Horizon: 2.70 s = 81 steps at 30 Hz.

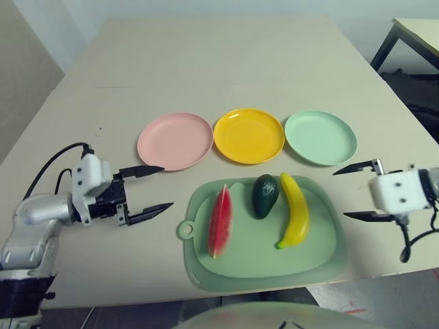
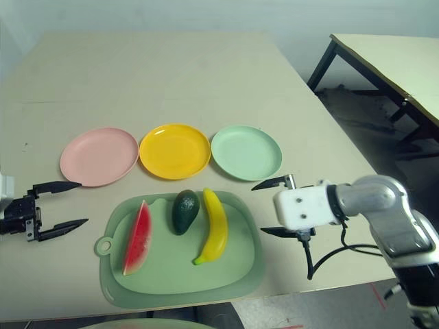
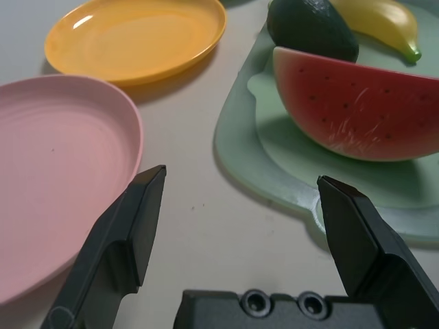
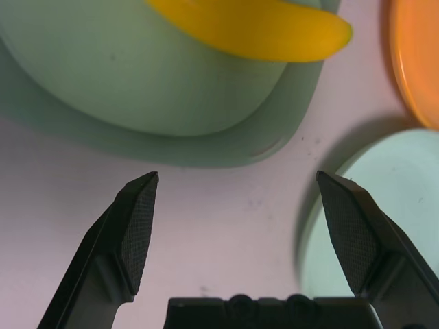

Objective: Place the fruits into color-matched plates.

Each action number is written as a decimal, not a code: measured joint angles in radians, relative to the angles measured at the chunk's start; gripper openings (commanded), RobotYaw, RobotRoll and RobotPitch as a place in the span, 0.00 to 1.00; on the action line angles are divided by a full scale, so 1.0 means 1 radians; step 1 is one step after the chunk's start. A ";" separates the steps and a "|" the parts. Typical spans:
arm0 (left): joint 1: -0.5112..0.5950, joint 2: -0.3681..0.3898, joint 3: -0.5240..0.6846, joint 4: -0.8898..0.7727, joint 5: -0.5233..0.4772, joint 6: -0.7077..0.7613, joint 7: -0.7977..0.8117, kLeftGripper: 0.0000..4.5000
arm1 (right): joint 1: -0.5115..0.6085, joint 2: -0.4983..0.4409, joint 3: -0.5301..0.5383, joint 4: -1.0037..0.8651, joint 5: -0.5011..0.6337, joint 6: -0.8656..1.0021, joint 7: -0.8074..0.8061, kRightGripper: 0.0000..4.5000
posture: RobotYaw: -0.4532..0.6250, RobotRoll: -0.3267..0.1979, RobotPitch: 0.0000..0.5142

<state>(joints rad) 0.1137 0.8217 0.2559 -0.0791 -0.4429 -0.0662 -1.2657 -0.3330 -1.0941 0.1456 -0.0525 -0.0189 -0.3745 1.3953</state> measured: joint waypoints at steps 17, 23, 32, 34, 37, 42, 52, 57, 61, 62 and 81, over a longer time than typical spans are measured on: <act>0.054 0.016 0.004 -0.074 -0.008 -0.011 0.008 1.00 | -0.234 0.105 0.228 0.013 0.027 -0.193 0.181 1.00 | 0.52 0.62 0.17; 0.027 0.024 0.005 -0.130 -0.053 0.022 0.009 1.00 | -0.250 0.134 0.246 0.011 0.027 -0.194 0.189 1.00 | 0.52 0.62 0.16; -0.010 0.046 -0.008 -0.219 -0.128 0.123 -0.015 1.00 | -0.255 0.153 0.279 0.023 0.018 -0.233 0.198 1.00 | 0.53 0.62 0.16; -0.016 0.050 -0.016 -0.220 -0.131 0.130 -0.024 1.00 | -0.255 0.155 0.288 0.024 0.012 -0.241 0.198 1.00 | 0.52 0.62 0.17; -0.039 0.051 -0.027 -0.222 -0.132 0.146 -0.024 1.00 | -0.253 0.155 0.304 0.027 0.000 -0.252 0.196 1.00 | 0.52 0.62 0.17; -0.058 0.052 -0.036 -0.234 -0.133 0.163 -0.015 1.00 | -0.247 0.167 0.317 0.057 -0.049 -0.270 0.166 1.00 | 0.52 0.62 0.17; -0.059 0.056 -0.036 -0.259 -0.134 0.189 -0.004 1.00 | -0.263 0.190 0.347 0.119 -0.145 -0.261 0.143 0.97 | 0.54 0.62 0.17; -0.057 0.063 -0.034 -0.264 -0.134 0.196 0.000 1.00 | -0.249 0.173 0.350 0.110 -0.143 -0.229 0.161 0.66 | 0.54 0.62 0.17; -0.060 0.066 -0.033 -0.264 -0.135 0.198 0.000 1.00 | -0.219 0.131 0.351 0.078 -0.120 -0.212 0.190 0.35 | 0.53 0.62 0.17; -0.063 0.066 -0.033 -0.263 -0.135 0.198 0.000 1.00 | -0.208 0.111 0.352 0.064 -0.106 -0.208 0.198 0.33 | 0.53 0.62 0.17; -0.081 0.056 -0.032 -0.262 -0.131 0.226 0.058 1.00 | -0.614 0.011 0.507 0.371 0.043 0.008 0.216 0.33 | 0.55 0.62 0.15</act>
<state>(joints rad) 0.0332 0.8777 0.2234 -0.3407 -0.5742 0.1596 -1.2074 -0.9470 -1.0835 0.6526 0.3189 0.0241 -0.3662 1.6110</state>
